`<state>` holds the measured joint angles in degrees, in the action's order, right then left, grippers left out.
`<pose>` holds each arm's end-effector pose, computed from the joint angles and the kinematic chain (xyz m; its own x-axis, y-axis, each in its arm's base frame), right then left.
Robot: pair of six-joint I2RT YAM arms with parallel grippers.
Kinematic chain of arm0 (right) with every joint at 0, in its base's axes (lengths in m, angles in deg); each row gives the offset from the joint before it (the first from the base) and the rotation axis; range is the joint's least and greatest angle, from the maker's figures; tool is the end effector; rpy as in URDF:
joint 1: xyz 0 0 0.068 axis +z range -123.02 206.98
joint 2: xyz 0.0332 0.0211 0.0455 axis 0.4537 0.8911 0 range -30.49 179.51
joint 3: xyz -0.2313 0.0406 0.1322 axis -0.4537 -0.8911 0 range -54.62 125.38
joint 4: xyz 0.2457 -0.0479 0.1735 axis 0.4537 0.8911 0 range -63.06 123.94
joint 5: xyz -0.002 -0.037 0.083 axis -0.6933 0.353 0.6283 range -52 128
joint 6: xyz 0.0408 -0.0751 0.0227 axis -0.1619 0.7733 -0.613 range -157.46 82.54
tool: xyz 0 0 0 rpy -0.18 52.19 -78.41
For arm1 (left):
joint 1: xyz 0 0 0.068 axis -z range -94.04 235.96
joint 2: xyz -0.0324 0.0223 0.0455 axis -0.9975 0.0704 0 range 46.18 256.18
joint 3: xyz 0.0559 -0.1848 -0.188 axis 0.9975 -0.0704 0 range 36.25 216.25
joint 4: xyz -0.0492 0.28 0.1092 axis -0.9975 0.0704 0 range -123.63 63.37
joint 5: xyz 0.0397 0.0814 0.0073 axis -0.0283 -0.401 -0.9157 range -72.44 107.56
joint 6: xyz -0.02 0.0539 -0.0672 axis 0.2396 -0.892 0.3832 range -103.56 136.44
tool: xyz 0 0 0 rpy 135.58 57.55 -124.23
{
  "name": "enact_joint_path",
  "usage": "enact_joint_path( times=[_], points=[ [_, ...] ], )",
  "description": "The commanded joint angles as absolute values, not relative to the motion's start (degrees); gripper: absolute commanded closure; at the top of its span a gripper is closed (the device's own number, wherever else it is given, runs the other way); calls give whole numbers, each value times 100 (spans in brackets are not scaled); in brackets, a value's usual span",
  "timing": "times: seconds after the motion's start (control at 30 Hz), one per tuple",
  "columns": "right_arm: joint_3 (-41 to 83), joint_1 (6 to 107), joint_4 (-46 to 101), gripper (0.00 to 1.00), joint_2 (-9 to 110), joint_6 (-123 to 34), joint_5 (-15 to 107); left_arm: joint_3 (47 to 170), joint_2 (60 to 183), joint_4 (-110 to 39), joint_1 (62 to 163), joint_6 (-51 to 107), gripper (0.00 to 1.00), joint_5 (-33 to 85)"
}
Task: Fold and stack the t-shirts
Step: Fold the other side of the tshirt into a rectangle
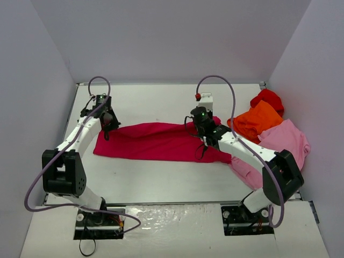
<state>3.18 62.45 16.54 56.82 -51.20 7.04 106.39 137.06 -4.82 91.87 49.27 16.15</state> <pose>0.3686 0.2129 0.2365 -0.2831 0.0484 -0.9579 -0.0353 0.9975 0.0608 0.4139 -0.0408 0.2111 -0.6832 -0.4742 -0.5553 -0.3373 0.8794 -0.3359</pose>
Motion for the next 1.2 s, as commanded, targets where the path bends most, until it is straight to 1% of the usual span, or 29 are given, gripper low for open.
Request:
enact_joint_path(
  times=[0.0,0.23,0.47,0.67,0.7,0.73,0.77,0.87,0.93,1.03,1.13,1.17],
  points=[
    [-50,6478,1956,100,5008,-5533,119,10505,13008,-260,9200,5103,100,1739],
    [-711,6860,2356,100,4503,-5915,30,10108,12431,130,9247,5104,100,1718],
    [-1012,7464,2719,100,4461,-6414,-126,10087,12386,374,9263,4986,100,1705],
    [-1161,7741,3025,100,4560,-6798,-246,10032,12370,389,9294,4975,100,1689],
    [-1146,7758,3097,97,4579,-6870,-259,10032,12386,397,9303,4973,100,1697],
    [-1114,7777,3179,86,4580,-6971,-285,10032,12412,422,9316,4967,100,1703],
    [-1096,7802,3266,78,4548,-7076,-358,10032,12422,449,9317,4967,100,1704],
    [-1057,7849,3424,54,4323,-7309,-564,10020,12429,539,9326,4957,100,1642],
    [-1032,7849,3428,52,4194,-7358,-657,9988,12405,543,9326,4949,100,1633],
    [-894,7820,3362,50,4049,-7333,-911,9943,12352,539,9326,4940,100,1634],
    [-657,7575,3106,53,4439,-7065,-749,9918,12363,519,9354,4949,100,1662],
    [-547,7490,3045,55,4674,-7037,-639,9918,12374,513,9370,4954,100,1678]
  ],
)
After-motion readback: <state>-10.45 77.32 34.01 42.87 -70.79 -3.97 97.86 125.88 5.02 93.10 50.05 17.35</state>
